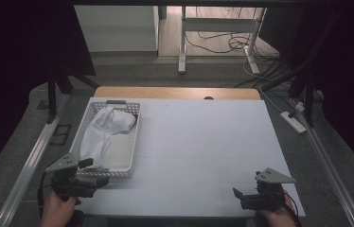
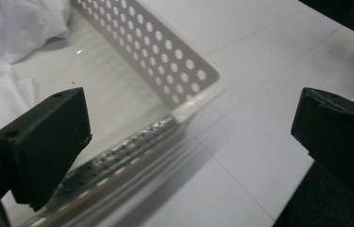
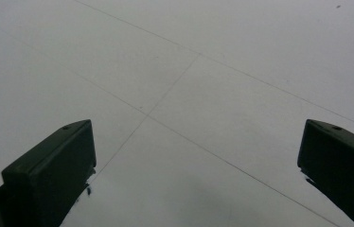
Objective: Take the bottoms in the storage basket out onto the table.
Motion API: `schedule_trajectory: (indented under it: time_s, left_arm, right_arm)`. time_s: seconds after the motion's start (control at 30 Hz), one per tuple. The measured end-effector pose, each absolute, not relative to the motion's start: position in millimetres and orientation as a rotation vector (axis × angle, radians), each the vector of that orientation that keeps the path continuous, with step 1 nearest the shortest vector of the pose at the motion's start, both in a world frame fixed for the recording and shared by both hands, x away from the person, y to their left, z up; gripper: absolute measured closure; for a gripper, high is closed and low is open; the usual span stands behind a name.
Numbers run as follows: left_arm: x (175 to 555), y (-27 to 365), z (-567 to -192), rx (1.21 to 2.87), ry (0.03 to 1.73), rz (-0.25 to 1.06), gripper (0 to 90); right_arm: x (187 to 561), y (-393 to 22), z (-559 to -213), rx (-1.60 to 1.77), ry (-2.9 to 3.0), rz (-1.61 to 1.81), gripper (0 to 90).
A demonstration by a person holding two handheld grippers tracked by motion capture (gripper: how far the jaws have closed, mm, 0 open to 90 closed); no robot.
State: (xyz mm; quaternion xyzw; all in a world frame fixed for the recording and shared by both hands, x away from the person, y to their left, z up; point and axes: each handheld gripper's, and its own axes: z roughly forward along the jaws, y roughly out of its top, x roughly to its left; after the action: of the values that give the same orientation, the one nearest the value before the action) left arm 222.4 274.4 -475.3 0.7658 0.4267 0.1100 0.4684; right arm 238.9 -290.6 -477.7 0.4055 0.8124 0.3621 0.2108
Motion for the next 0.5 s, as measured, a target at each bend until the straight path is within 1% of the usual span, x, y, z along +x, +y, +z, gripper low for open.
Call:
schedule_trajectory:
  time_s: [0.23, 0.5]
  left_arm:
    - [235, 273, -472, 1.908, 1.075, 0.321, 0.0]
    - [248, 269, -471, 1.937, 1.09, 0.35, 0.1]
  right_arm:
    - [239, -291, -478, 1.128, 2.258, 1.006, 0.0]
    - [239, -291, -478, 1.127, 2.26, 1.005, 0.0]
